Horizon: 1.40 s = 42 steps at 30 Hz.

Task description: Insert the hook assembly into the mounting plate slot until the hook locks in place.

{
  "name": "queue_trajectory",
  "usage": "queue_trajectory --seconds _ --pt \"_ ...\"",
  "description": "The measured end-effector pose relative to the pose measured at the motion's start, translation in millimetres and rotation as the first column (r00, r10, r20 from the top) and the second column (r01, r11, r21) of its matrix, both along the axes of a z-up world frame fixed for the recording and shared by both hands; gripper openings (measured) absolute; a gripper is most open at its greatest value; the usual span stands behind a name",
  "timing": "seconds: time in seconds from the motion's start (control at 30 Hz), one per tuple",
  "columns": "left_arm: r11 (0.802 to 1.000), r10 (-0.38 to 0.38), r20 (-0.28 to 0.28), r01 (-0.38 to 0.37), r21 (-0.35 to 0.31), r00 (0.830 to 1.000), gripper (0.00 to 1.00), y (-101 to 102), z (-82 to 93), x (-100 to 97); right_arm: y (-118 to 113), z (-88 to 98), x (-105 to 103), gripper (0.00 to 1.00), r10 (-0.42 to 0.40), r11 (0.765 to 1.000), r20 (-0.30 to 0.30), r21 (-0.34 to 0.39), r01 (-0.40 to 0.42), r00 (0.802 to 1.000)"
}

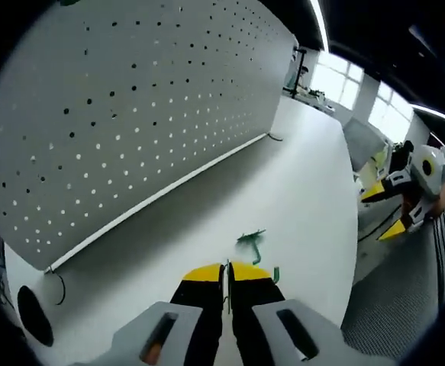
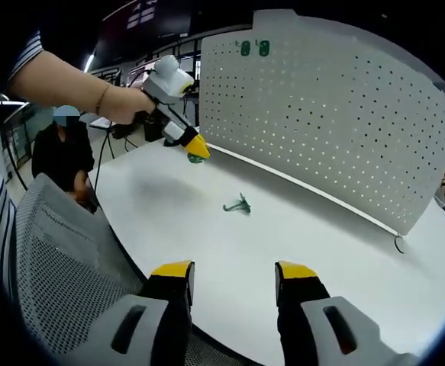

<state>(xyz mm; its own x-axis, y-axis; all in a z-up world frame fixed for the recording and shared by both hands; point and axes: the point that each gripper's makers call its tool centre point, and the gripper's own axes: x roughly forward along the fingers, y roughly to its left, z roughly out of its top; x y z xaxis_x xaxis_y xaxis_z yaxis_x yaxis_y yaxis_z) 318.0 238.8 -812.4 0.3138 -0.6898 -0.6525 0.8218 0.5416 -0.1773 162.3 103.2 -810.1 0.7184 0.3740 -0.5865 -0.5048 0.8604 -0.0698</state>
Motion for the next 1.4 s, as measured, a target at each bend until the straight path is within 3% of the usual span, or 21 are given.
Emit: queue_trajectory --seconds 0.2,0.33,0.57,0.67,0.83,0.9,0.97,1.2,1.33,1.4 --pt "0.986 0.105 -0.027 -0.108 -0.130 0.994 0.01 -9.6 22.9 -4.9 0.6 4.2 -0.3 0.40 -0.003 1.000 0.005 0.023 0.002 1.000" --pt "0.982 0.120 -0.011 -0.121 -0.145 0.993 0.01 -13.0 29.9 -9.9 0.5 9.5 0.9 0.40 -0.019 0.997 0.011 0.072 0.018 1.000" --pt "0.963 0.159 -0.004 -0.156 -0.222 0.987 0.01 -26.0 47.3 -20.0 3.7 12.7 0.4 0.39 -0.012 0.996 0.021 0.087 0.010 1.000" --pt "0.948 0.180 -0.012 -0.177 -0.265 0.984 0.01 -31.5 55.9 -21.1 3.8 13.7 0.6 0.39 -0.005 0.997 0.027 0.076 0.003 1.000" --pt "0.927 0.200 -0.019 -0.196 -0.320 0.980 0.01 -39.4 66.1 -27.5 3.7 21.0 1.5 0.39 -0.015 0.992 0.020 0.124 0.012 1.000" --pt "0.905 0.186 -0.014 -0.176 -0.388 0.983 0.01 -49.1 76.0 -33.5 6.3 26.1 2.5 0.39 -0.010 0.991 0.035 0.131 0.006 0.999" --pt "0.893 0.198 -0.043 -0.198 -0.405 0.979 0.01 -51.5 76.8 -38.8 10.0 30.8 4.2 0.39 -0.008 0.989 0.040 0.146 0.002 0.999" --pt "0.852 0.229 -0.059 -0.230 -0.470 0.972 0.01 -57.4 85.6 -53.4 33.5 60.4 18.1 0.39 -0.011 0.971 0.076 0.241 -0.008 0.997" --pt "0.803 0.276 -0.110 -0.292 -0.520 0.955 0.01 -54.5 88.9 -56.4 47.2 77.8 25.3 0.37 -0.002 0.956 0.095 0.292 -0.025 0.995" --pt "0.757 0.296 -0.157 -0.332 -0.562 0.942 0.01 -53.6 93.1 -57.5 52.2 84.8 29.0 0.35 0.002 0.950 0.098 0.312 -0.033 0.995"
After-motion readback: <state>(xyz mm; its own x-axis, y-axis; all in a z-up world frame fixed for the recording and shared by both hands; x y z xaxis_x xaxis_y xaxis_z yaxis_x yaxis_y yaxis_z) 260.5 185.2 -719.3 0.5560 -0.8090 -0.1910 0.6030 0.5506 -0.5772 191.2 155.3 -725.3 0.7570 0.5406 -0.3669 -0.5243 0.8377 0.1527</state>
